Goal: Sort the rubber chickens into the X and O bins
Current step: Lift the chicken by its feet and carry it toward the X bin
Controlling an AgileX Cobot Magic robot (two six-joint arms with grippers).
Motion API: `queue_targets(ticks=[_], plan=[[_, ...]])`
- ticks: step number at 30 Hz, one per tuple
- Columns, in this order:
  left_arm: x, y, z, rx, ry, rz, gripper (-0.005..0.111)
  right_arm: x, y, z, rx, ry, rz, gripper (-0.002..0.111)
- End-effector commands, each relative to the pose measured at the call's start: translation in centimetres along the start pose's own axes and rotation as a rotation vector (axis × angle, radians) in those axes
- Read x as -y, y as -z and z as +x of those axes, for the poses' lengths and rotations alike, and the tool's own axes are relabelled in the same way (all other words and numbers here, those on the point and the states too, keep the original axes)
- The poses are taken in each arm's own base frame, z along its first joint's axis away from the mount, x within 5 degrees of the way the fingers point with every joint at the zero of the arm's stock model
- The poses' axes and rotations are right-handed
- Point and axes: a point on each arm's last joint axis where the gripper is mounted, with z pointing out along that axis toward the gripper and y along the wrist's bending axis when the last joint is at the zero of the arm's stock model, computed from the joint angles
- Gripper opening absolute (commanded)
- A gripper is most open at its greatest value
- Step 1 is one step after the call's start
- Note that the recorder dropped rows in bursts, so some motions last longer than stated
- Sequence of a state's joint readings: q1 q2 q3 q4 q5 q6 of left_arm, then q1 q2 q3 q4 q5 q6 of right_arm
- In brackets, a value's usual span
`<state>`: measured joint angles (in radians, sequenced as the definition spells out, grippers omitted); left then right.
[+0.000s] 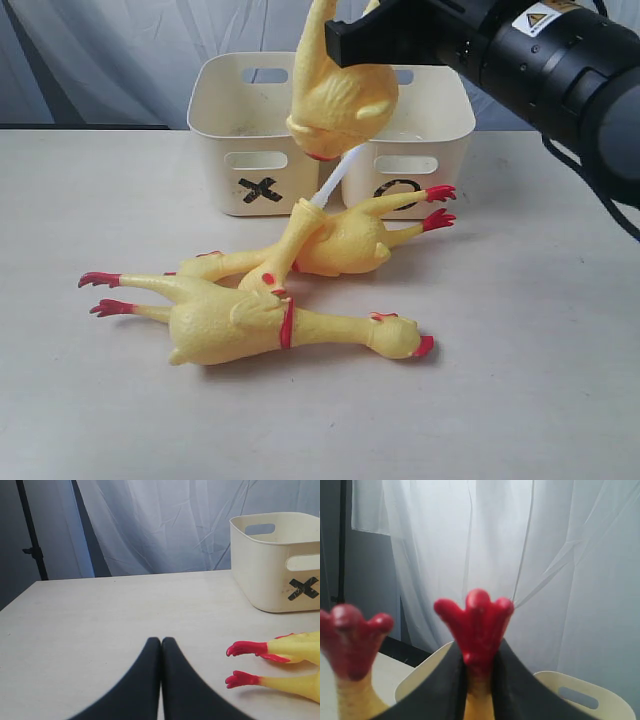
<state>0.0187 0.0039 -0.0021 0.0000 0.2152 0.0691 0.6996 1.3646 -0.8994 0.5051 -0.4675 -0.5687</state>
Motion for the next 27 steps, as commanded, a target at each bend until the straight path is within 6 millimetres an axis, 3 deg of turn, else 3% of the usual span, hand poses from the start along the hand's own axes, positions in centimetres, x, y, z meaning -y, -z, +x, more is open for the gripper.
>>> queue_targets(ticks=[1,13,22,27], plan=[[0.0,0.0,0.0,0.012,0.005,-0.001,0.000,0.0,-0.7,0.3,0.018,0.007,0.023,-0.001],[0.0,0.0,0.0,0.012,0.005,-0.001,0.000,-0.1,-1.0,0.6,0.009,0.009,0.022,-0.001],[0.0,0.0,0.0,0.012,0.005,-0.001,0.000,0.4,-1.1,-0.2,0.105,0.008,0.079,-0.001],[0.0,0.0,0.0,0.012,0.005,-0.001,0.000,0.1,-2.3,-0.2,0.106,-0.002,0.079,-0.001]])
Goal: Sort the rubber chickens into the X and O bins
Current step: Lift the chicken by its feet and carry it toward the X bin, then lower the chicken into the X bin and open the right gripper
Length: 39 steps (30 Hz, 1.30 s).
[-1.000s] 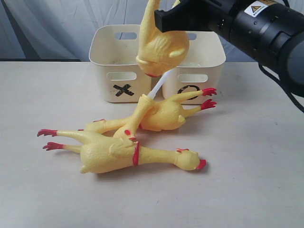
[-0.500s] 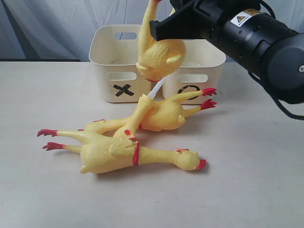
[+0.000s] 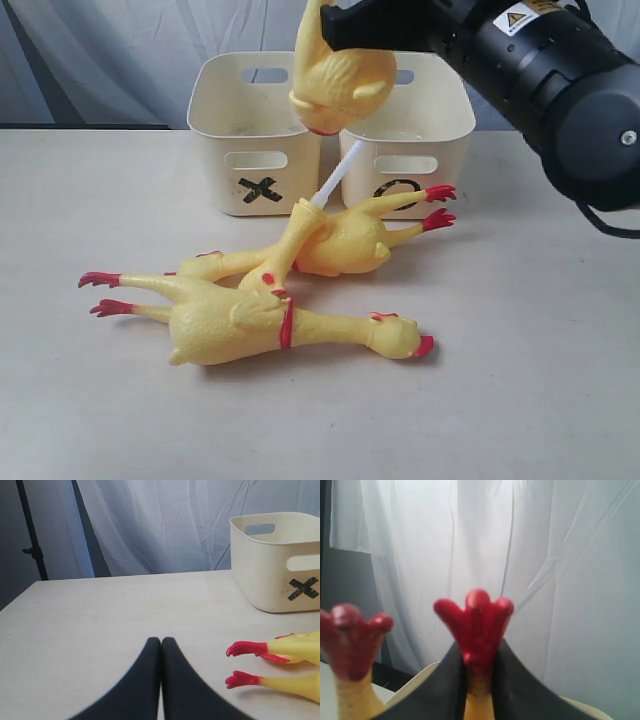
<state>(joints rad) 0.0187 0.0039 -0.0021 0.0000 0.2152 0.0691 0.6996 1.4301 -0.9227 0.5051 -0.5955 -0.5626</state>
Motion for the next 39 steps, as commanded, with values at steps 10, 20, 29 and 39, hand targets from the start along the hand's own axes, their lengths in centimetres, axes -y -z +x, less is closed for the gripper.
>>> queue_targets(ticks=[10,20,29,39], plan=[[0.0,0.0,0.0,0.012,0.005,-0.001,0.000,-1.8,-6.3,1.4,0.047,0.000,0.032,-0.001],[0.0,0.0,0.0,0.012,0.005,-0.001,0.000,-3.8,-12.1,4.9,0.042,0.005,0.038,-0.001],[0.0,0.0,0.0,0.012,0.005,-0.001,0.000,-4.0,-15.7,7.3,0.015,0.068,0.042,-0.001],[0.0,0.0,0.0,0.012,0.005,-0.001,0.000,-2.6,-18.2,11.1,-0.116,0.073,0.022,-0.001]])
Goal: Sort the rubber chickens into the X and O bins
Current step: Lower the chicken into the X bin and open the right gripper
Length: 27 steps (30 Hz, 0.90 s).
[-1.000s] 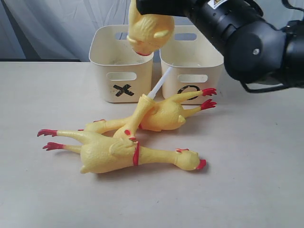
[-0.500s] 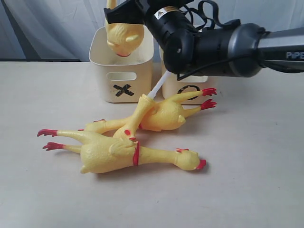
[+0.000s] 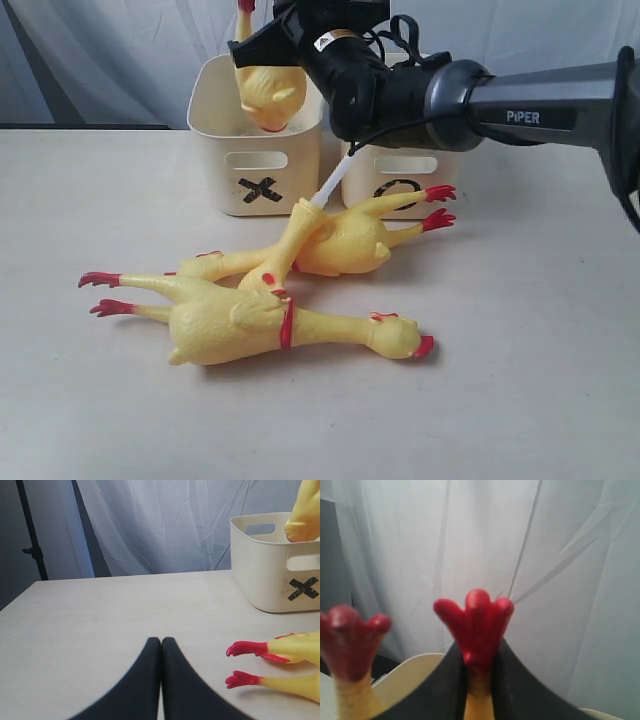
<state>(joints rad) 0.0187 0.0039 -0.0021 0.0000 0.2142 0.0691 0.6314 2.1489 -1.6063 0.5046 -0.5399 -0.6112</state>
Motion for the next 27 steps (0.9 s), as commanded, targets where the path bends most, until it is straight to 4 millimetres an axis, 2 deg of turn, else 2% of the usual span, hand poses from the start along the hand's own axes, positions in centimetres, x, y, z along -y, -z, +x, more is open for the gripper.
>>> queue_targets(ticks=[1,4,10,11,15,19,27], plan=[[0.0,0.0,0.0,0.011,0.005,-0.001,0.000,0.0,-1.0,1.3,-0.048,0.018,-0.024,-0.001],[0.0,0.0,0.0,0.011,0.005,-0.001,0.000,-0.5,-1.4,1.9,-0.100,0.024,-0.067,0.001],[0.0,0.0,0.0,0.011,0.005,-0.001,0.000,-0.5,-1.5,2.1,-0.100,0.025,-0.064,0.055],[0.0,0.0,0.0,0.011,0.005,-0.001,0.000,-0.5,-1.5,2.0,-0.094,0.025,-0.060,0.059],[0.0,0.0,0.0,0.011,0.005,-0.001,0.000,-0.4,-1.4,1.5,-0.085,0.022,-0.059,0.060],[0.0,0.0,0.0,0.011,0.005,-0.001,0.000,-0.1,-1.0,0.0,-0.076,0.008,-0.066,0.059],[0.0,0.0,0.0,0.011,0.005,-0.001,0.000,-0.2,1.5,-4.8,-0.212,-0.005,-0.250,0.058]])
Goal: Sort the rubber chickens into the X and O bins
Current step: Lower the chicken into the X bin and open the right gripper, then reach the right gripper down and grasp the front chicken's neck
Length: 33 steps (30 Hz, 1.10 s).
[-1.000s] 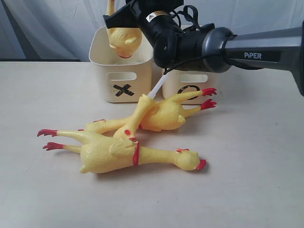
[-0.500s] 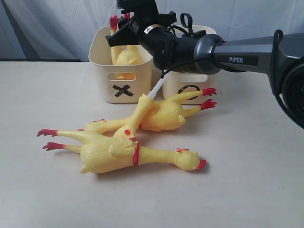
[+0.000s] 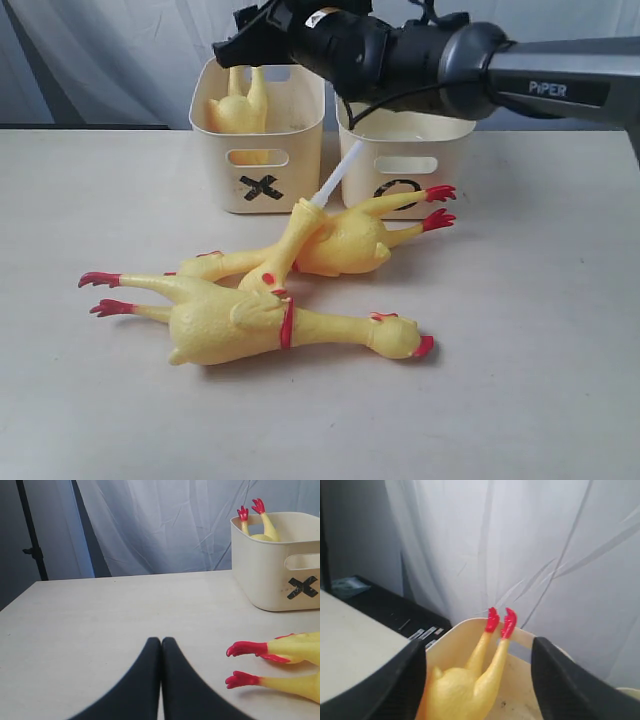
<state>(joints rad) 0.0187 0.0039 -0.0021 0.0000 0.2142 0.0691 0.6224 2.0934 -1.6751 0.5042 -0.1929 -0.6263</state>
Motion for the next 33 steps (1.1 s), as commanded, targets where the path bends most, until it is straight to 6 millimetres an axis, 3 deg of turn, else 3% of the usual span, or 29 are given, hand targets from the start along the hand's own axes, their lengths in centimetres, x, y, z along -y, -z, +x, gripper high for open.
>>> queue_targets(ticks=[1,7,14,27,33], plan=[[0.0,0.0,0.0,0.011,0.005,-0.001,0.000,-0.1,2.6,-3.1,-0.081,0.024,-0.118,0.058],[0.0,0.0,0.0,0.011,0.005,-0.001,0.000,-0.2,5.8,-5.6,-0.176,0.156,-0.224,0.058],[0.0,0.0,0.0,0.011,0.005,-0.001,0.000,-0.2,9.4,-5.9,-0.428,0.303,-0.356,0.058],[0.0,0.0,0.0,0.011,0.005,-0.001,0.000,-0.9,12.6,-2.7,-0.831,0.330,-0.563,0.058],[0.0,0.0,0.0,0.011,0.005,-0.001,0.000,-1.3,13.8,0.9,-0.976,0.424,-0.698,0.053]])
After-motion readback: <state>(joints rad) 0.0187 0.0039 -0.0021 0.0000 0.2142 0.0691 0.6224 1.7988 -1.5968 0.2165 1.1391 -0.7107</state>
